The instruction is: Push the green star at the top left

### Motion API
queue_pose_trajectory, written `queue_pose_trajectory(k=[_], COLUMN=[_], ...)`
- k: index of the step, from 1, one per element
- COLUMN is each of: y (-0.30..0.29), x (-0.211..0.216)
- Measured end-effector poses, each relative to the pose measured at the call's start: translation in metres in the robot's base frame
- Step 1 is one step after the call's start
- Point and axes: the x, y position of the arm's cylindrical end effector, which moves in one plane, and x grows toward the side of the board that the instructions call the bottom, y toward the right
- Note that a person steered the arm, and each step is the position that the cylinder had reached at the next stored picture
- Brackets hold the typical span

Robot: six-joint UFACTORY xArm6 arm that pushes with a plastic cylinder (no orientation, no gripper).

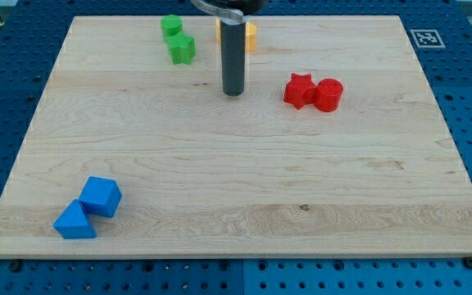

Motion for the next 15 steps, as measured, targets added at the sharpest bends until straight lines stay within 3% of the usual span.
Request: queue_pose_trajectory(k=[2, 3, 7, 9, 11, 13, 15], y=[-0.123, -0.138, -0.084, -0.018, 0.038, 0.039, 0.061], x=[-0.054, -0.086, -0.092, -0.089, -0.059, -0.021, -0.018])
